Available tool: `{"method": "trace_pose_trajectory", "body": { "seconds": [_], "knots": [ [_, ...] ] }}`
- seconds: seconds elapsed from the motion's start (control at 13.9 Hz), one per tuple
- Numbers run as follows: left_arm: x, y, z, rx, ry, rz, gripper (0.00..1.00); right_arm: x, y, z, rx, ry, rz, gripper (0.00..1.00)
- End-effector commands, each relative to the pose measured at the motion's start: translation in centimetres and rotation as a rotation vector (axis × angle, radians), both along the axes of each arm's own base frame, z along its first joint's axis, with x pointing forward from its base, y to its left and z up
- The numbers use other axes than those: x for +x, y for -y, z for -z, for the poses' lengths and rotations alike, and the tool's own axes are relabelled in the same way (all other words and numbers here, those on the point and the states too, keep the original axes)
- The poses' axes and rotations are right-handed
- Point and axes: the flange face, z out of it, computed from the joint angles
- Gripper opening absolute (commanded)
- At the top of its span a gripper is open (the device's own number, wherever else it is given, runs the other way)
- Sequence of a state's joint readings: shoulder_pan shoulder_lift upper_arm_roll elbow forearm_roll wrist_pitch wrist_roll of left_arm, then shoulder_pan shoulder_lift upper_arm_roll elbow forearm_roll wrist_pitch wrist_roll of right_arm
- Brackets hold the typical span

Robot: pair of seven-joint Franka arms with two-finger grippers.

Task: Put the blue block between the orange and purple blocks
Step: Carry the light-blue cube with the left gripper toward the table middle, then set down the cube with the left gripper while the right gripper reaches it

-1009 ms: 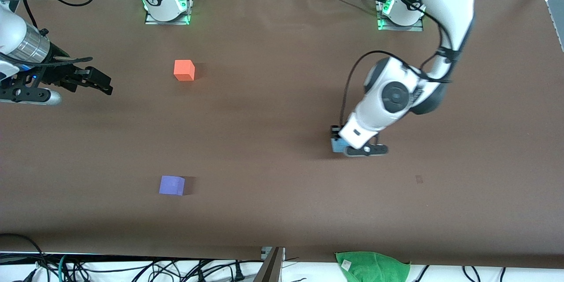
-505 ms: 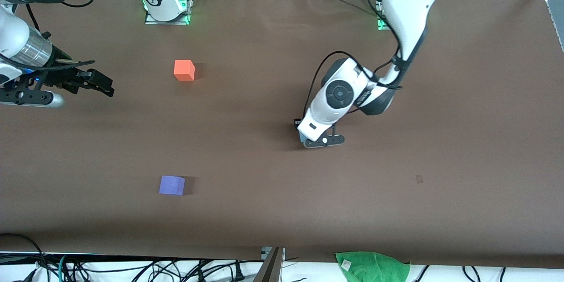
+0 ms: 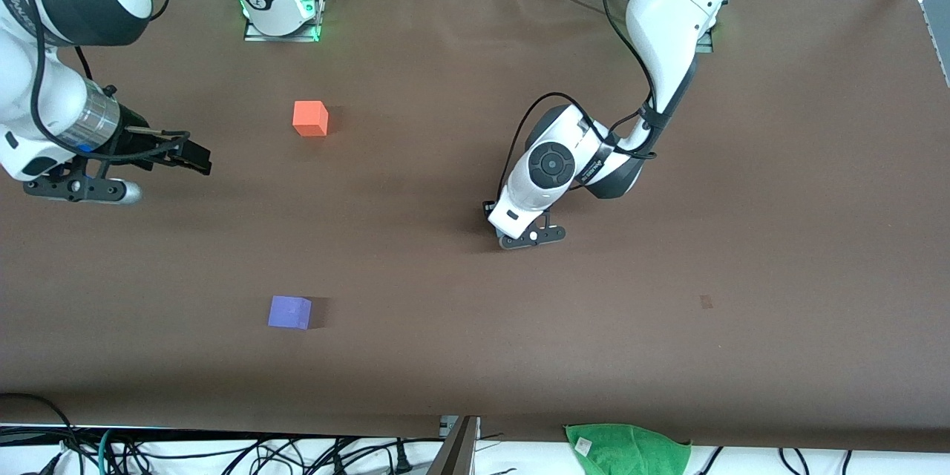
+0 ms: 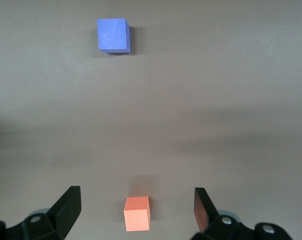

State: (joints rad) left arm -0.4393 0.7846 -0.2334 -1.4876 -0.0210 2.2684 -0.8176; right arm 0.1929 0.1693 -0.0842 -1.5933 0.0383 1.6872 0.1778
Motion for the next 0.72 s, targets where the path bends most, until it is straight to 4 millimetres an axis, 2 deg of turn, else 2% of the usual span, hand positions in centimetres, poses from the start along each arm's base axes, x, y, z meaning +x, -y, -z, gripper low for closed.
{"method": "trace_pose_trajectory", "body": {
  "seconds": [0.0, 0.07, 0.14, 0.22, 0.29, 0.43, 0.5, 0.65],
  "knots": [
    [1.2, 0.4, -2.7, 0.000, -0.033, -0.028, 1.00, 0.8, -0.2, 1.7, 0.008, -0.032, -0.021, 1.00],
    [1.8, 0.5, -4.3, -0.002, -0.049, -0.033, 1.00, 0.9, -0.3, 2.9, 0.005, -0.054, -0.013, 1.00],
    [2.3, 0.4, -5.8, 0.007, -0.056, -0.027, 1.00, 1.6, -1.0, 5.0, 0.000, -0.086, -0.032, 1.00],
    [3.2, -0.5, -6.7, 0.024, -0.064, -0.027, 1.00, 1.7, -1.2, 4.8, 0.000, -0.082, -0.031, 1.00],
    [4.9, -2.9, -7.8, 0.029, -0.065, -0.055, 1.00, 1.6, -1.8, 4.8, 0.000, -0.082, -0.042, 1.00],
    [8.9, -8.1, -11.0, -0.010, -0.026, -0.084, 1.00, 1.2, -4.1, 4.5, -0.002, -0.078, -0.063, 1.00],
    [9.7, -10.1, -12.5, -0.007, -0.021, -0.072, 1.00, 0.8, -5.9, 4.1, -0.001, -0.072, -0.102, 1.00],
    [10.5, -13.8, -13.4, 0.013, -0.050, -0.061, 1.00, 0.5, -8.2, 4.5, 0.002, -0.070, -0.120, 1.00]
  ]
}}
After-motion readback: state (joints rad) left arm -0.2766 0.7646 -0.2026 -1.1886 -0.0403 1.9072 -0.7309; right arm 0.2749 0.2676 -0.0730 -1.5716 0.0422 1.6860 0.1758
